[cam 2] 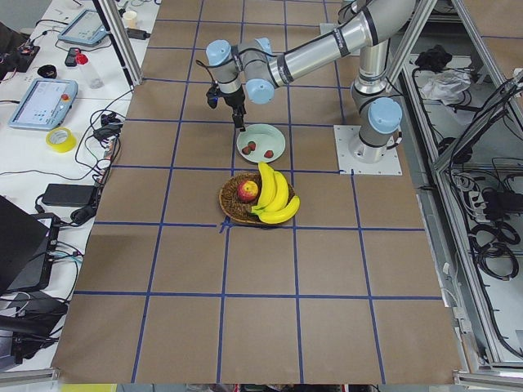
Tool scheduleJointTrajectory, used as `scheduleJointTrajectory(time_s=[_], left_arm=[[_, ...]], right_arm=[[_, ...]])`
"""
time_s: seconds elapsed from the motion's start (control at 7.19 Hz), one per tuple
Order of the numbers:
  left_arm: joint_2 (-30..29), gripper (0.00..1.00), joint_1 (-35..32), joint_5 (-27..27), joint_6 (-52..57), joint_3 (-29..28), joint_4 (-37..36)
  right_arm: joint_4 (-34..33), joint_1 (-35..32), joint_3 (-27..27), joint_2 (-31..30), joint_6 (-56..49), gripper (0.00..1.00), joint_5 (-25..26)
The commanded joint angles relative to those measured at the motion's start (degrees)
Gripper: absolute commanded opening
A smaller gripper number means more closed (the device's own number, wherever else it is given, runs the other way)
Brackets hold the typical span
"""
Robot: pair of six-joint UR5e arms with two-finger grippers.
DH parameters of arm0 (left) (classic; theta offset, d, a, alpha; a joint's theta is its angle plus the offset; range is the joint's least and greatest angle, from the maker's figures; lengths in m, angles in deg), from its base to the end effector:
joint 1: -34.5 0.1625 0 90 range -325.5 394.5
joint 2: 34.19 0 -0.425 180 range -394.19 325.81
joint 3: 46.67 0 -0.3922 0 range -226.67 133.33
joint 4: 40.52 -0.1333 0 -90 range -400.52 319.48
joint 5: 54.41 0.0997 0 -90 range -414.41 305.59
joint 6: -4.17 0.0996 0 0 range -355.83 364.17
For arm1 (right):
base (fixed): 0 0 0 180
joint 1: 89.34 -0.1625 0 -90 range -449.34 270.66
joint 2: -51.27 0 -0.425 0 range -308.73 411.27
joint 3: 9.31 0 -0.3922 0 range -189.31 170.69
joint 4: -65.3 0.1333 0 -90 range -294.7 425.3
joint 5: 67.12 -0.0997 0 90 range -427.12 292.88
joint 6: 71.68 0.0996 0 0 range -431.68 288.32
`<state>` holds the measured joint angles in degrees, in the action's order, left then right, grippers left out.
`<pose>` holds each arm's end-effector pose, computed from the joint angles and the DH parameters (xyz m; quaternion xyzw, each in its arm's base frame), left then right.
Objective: Collect all strawberries into plate
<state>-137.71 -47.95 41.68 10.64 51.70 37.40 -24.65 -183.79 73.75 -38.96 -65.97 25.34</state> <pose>-0.0501 -0.5561 0.3149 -0.0048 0.9949 0.0912 0.0421 0.1673 -0.4872 0.5501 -0.0123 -0.9978 0.0637 0.0158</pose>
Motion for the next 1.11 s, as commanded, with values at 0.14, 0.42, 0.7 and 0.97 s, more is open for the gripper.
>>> scheduleJointTrajectory(time_s=[0.14,0.42,0.7,0.97], left_arm=[[6.2,1.0,-4.1,-3.0,-0.2,-12.1,9.9],[11.8,1.0,-6.0,-3.0,-0.2,-12.4,12.3],[14.2,1.0,-6.0,-3.5,-0.1,-11.8,13.1],[14.0,1.0,-6.4,-4.2,-0.1,-11.5,13.1]], right_arm=[[0.0,0.0,0.0,-0.1,0.0,1.0,-0.1],[0.0,0.0,0.0,-0.1,0.0,1.0,0.0],[-0.1,0.0,0.0,-0.1,0.0,1.0,-0.1],[0.0,0.0,0.0,-0.1,0.0,1.0,0.0]])
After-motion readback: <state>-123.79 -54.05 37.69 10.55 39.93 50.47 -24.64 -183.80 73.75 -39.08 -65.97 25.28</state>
